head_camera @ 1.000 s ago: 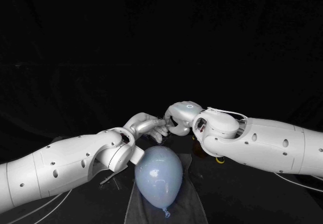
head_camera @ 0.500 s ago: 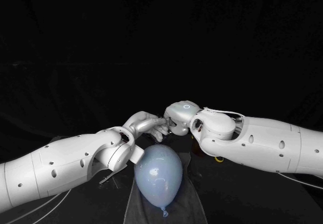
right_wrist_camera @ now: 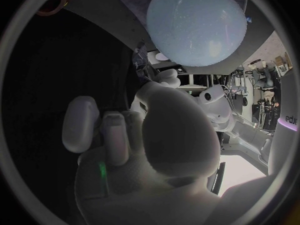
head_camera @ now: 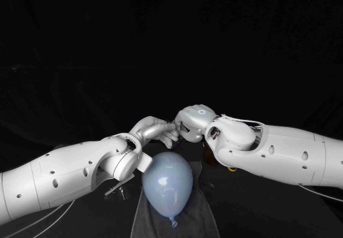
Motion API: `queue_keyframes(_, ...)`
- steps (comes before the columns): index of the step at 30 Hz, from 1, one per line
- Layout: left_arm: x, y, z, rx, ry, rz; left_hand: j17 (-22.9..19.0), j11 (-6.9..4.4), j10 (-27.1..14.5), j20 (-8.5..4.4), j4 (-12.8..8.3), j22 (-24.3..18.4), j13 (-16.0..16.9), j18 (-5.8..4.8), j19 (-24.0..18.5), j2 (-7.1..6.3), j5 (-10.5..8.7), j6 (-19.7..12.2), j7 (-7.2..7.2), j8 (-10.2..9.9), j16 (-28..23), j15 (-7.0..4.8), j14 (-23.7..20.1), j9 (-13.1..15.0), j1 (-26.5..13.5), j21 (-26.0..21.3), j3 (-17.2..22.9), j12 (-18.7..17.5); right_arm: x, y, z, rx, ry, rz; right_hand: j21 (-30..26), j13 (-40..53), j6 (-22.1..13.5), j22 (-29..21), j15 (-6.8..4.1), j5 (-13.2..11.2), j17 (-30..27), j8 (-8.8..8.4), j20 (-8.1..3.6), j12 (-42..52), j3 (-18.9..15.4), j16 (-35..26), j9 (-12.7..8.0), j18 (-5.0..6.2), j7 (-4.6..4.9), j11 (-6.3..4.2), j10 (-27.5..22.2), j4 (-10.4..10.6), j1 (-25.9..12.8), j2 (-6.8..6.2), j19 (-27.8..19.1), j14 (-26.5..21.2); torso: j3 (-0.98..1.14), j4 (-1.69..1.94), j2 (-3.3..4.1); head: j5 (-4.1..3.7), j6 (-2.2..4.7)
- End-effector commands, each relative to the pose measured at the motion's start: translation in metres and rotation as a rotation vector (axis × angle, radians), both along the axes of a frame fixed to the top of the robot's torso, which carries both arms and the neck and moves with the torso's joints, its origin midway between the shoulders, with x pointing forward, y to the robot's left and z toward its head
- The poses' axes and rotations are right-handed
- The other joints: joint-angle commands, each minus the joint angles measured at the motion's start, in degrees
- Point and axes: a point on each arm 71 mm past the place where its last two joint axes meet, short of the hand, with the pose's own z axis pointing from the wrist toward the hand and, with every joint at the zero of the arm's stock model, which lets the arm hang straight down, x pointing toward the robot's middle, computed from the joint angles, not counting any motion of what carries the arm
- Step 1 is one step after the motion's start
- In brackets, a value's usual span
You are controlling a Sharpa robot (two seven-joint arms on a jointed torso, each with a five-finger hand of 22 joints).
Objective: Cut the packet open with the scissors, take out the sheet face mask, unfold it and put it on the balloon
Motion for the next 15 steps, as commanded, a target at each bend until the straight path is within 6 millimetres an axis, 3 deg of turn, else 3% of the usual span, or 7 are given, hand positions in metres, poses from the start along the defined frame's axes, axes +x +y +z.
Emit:
queue_keyframes(1,0.002,0.002,0.006,-0.025,-0.024,-0.009,0.05,-0.46,-0.03,-0.14,-6.37,0.08,0.09,0.61,-0.44,0.64,0.23,-0.17,-0.32,0.16,0.16,-0.18,-0.21,-0.02,-0.01,0.20,6.78,-0.09,-0.005,-0.008,0.005,0.100,-0.048,0.007,0.33,15.08,-0.37,4.76,-0.46,-0.01,15.09,0.32,-0.43,0.20,0.55,0.20,3.42,-0.70,-0.33,-0.55,6.07,-0.17,-0.73,0.01,0.07,5.86,0.01,-0.07,0.02,-0.01,0.06)
queue_keyframes(7,0.005,0.007,0.005,-0.013,-0.019,0.008,0.05,-0.46,-0.05,-0.13,-6.37,0.10,0.09,0.61,-0.48,0.63,0.25,-0.20,-0.31,0.18,0.16,-0.18,-0.23,0.04,-0.02,0.23,6.78,-0.09,-0.020,-0.018,0.016,0.204,-0.091,0.049,0.69,15.08,-0.73,5.05,-0.52,-0.01,15.09,0.92,-0.49,0.20,1.29,0.20,4.08,-0.78,-0.37,-0.59,6.07,-0.57,-1.30,-0.07,0.23,5.86,0.11,-0.09,0.01,0.22,-0.07)
queue_keyframes(15,0.008,0.008,0.004,-0.006,-0.015,0.015,0.05,-0.45,-0.06,-0.13,-6.36,0.12,0.10,0.61,-0.50,0.63,0.26,-0.22,-0.30,0.20,0.17,-0.17,-0.24,0.07,-0.04,0.26,6.78,-0.09,-0.036,-0.026,0.027,0.301,-0.127,0.102,1.06,15.08,-0.96,5.29,-0.53,-0.02,15.09,1.28,-0.53,0.20,1.78,0.20,4.48,-0.85,-0.38,-0.60,6.07,-0.89,-1.56,-0.15,0.37,5.86,0.07,-0.13,-0.03,0.23,-0.13)
